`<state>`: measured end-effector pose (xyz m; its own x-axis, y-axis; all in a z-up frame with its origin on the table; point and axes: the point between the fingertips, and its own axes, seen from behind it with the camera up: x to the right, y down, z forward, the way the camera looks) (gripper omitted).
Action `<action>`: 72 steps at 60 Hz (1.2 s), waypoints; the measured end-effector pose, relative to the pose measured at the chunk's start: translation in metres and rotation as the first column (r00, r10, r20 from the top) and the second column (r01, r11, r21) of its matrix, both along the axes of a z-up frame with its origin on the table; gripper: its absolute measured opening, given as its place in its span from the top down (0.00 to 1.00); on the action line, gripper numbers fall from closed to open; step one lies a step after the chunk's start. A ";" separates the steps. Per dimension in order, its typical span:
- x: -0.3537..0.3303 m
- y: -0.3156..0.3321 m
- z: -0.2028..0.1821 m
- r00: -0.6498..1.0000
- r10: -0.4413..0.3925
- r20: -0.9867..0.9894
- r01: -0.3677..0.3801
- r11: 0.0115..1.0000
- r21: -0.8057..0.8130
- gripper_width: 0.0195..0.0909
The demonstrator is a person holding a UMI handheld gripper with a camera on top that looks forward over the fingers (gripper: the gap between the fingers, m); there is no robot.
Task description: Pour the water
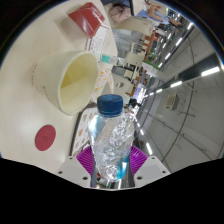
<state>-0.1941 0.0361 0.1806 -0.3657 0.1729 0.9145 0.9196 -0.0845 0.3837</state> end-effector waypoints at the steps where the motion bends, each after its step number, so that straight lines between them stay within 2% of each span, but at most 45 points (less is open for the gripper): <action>1: -0.002 0.000 -0.002 1.000 0.011 0.015 -0.011 1.000 -0.004 0.68; 7: 0.000 0.001 -0.019 0.996 0.030 0.079 -0.027 0.999 -0.030 0.68; 16: 0.002 0.000 -0.025 1.000 0.016 0.019 -0.014 0.998 -0.059 0.68; 20: 0.005 0.000 -0.020 0.998 -0.009 -0.065 0.005 0.998 -0.065 0.68; 27: 0.008 -0.003 -0.003 0.942 -0.058 -0.331 0.030 0.996 -0.089 0.68; 33: 0.014 -0.006 0.007 0.774 -0.140 -0.618 0.064 0.988 -0.143 0.68; 39: 0.010 -0.009 0.014 0.453 -0.195 -0.870 0.045 0.979 -0.197 0.68; 44: 0.014 -0.009 0.013 0.175 -0.239 -0.955 0.037 0.971 -0.236 0.68; 48: 0.023 -0.006 0.004 0.034 -0.260 -0.965 0.018 0.966 -0.259 0.68; 60: 0.036 -0.004 -0.056 -0.205 -0.331 -0.921 0.002 0.941 -0.339 0.68; 72: 0.046 -0.006 -0.109 -0.254 -0.358 -0.899 0.012 0.928 -0.373 0.68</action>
